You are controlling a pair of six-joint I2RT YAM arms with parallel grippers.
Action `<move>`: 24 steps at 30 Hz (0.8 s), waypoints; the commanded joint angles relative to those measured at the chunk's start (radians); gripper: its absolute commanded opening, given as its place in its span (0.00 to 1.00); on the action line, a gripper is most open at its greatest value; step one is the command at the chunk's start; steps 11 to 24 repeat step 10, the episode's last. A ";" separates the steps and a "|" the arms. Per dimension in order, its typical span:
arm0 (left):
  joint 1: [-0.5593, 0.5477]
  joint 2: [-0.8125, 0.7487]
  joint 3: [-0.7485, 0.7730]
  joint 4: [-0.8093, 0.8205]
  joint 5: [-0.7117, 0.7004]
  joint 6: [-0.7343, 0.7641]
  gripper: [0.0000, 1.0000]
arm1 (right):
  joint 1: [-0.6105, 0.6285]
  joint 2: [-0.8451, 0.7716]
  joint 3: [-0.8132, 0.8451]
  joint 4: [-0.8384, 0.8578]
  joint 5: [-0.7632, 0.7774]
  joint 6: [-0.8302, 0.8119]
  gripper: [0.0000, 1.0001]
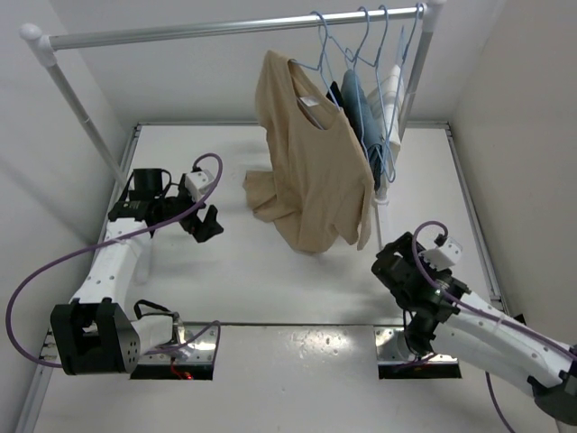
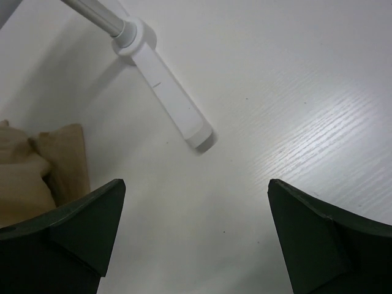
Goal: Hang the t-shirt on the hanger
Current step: Hang the hanger with tshirt onto the clothesline
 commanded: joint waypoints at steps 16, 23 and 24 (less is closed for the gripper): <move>-0.017 -0.014 -0.023 0.030 0.010 -0.007 1.00 | 0.001 0.256 0.164 -0.034 0.049 0.150 1.00; -0.017 -0.014 -0.023 0.030 0.010 -0.007 1.00 | 0.001 0.256 0.164 -0.034 0.049 0.150 1.00; -0.017 -0.014 -0.023 0.030 0.010 -0.007 1.00 | 0.001 0.256 0.164 -0.034 0.049 0.150 1.00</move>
